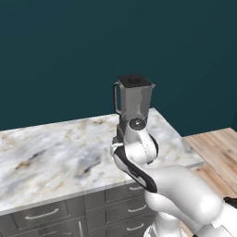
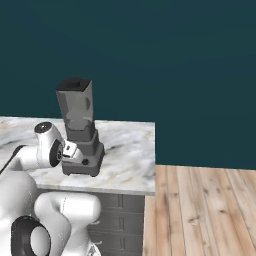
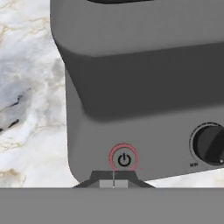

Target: Grab the garlic and lime from the fridge, place them in the blender, close the lid, and turn on the blender to create a marinade.

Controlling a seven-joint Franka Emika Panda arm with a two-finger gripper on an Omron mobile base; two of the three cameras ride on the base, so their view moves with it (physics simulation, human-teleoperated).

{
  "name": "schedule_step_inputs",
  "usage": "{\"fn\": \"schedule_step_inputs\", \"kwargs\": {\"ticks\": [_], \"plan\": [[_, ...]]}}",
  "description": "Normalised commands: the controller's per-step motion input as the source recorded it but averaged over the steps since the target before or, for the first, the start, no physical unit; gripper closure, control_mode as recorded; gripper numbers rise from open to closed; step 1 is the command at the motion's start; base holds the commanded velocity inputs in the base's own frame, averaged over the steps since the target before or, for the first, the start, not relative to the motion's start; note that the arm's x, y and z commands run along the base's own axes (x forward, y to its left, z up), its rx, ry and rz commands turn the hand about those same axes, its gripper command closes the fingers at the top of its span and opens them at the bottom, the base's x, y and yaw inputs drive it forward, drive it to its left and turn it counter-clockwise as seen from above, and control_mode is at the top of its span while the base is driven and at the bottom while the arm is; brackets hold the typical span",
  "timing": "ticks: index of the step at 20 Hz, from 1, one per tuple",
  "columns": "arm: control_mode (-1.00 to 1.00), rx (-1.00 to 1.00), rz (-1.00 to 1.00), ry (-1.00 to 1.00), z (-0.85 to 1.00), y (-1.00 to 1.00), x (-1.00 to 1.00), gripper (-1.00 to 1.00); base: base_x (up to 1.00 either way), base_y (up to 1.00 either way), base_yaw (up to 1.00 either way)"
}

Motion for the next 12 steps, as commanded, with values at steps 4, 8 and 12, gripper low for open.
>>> {"fn": "schedule_step_inputs", "kwargs": {"ticks": [4,8,12], "plan": [[-1.00,0.00,-0.02,0.00,-0.19,0.00,0.19,1.00,0.00,0.00,0.00],[-1.00,0.00,-0.01,0.00,-0.16,-0.01,0.23,1.00,0.00,0.00,0.00],[-1.00,0.00,0.00,0.00,-0.28,-0.15,0.05,1.00,0.00,0.00,0.00]]}}
